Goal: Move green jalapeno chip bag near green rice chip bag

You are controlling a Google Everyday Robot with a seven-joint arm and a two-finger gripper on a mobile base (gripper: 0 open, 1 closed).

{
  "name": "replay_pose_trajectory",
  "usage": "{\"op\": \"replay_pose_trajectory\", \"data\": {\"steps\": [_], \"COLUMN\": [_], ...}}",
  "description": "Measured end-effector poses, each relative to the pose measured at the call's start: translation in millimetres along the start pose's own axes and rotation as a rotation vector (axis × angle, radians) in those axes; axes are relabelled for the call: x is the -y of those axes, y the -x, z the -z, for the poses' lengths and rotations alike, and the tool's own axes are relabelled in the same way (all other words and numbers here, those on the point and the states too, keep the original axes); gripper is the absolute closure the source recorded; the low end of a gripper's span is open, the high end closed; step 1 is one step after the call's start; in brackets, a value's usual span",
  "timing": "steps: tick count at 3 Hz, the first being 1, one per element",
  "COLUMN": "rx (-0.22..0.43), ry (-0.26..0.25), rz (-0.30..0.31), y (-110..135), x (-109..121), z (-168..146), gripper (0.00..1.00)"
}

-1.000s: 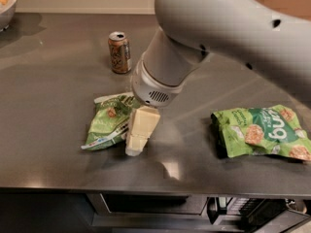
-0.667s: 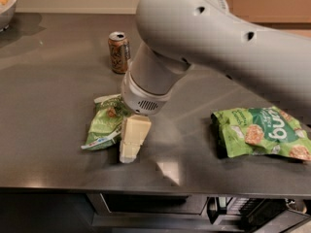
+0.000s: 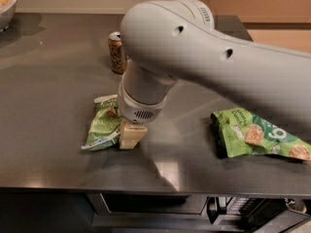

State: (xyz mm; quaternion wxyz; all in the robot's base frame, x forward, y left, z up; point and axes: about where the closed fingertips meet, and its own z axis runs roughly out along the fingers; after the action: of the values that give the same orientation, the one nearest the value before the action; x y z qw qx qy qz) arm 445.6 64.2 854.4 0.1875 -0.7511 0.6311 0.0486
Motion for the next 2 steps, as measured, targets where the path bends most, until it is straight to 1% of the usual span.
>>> {"op": "replay_pose_trajectory", "data": {"steps": [1, 2], "rx": [-0.032, -0.065], "ry": [-0.034, -0.075], "rz": [0.009, 0.01], "y": [-9.6, -25.6], "x": [6.4, 19.2], "z": [9.4, 32.6], "gripper": [0.65, 0.88]}}
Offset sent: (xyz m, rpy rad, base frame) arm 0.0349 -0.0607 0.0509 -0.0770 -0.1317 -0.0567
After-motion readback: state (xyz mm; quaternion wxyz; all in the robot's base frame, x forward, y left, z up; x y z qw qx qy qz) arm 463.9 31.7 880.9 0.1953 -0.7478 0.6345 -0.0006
